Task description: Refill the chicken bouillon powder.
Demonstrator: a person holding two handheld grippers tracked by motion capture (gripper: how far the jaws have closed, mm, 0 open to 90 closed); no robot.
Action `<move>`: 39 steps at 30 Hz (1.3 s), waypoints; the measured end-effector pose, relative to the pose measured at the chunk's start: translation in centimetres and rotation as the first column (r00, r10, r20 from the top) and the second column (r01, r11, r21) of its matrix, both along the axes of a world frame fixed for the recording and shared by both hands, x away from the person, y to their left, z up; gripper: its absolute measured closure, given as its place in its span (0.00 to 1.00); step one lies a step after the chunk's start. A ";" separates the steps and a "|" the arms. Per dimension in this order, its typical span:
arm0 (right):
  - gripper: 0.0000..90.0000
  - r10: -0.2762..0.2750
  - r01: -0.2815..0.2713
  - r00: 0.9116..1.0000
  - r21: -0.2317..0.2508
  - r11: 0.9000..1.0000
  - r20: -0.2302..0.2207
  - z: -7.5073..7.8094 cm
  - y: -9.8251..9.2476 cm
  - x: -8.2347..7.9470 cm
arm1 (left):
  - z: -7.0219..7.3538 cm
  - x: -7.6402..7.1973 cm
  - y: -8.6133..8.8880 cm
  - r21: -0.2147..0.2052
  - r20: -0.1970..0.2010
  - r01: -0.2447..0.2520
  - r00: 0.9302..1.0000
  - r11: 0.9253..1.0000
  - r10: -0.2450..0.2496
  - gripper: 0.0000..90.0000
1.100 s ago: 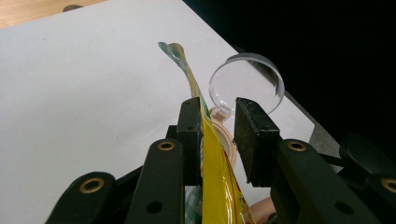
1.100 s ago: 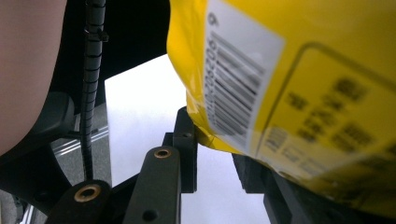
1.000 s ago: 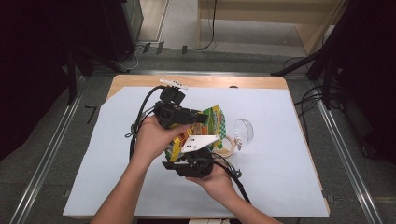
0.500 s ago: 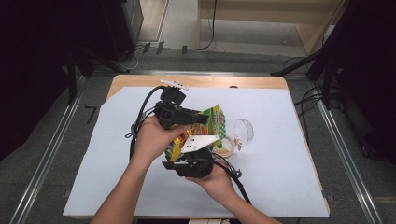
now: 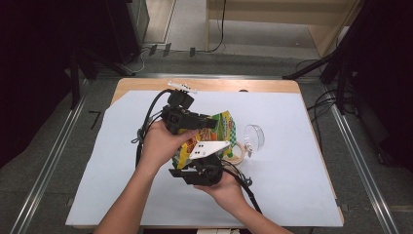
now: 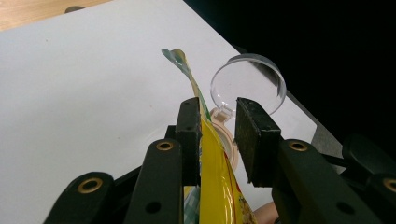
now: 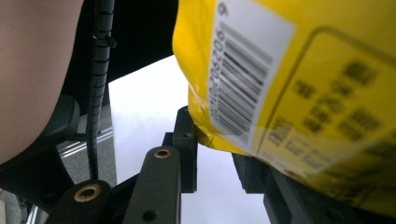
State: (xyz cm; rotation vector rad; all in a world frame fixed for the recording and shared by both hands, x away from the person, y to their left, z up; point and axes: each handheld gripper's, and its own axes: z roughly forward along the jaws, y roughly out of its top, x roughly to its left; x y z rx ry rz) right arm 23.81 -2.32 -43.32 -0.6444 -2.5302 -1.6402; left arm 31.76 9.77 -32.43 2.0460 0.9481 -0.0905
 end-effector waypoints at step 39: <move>0.82 -0.016 0.016 1.000 -0.003 1.000 -0.001 0.1 -0.3 -0.3 | -0.3 0.7 -0.2 -0.007 -0.022 0.020 1.000 1.000 -0.020 0.79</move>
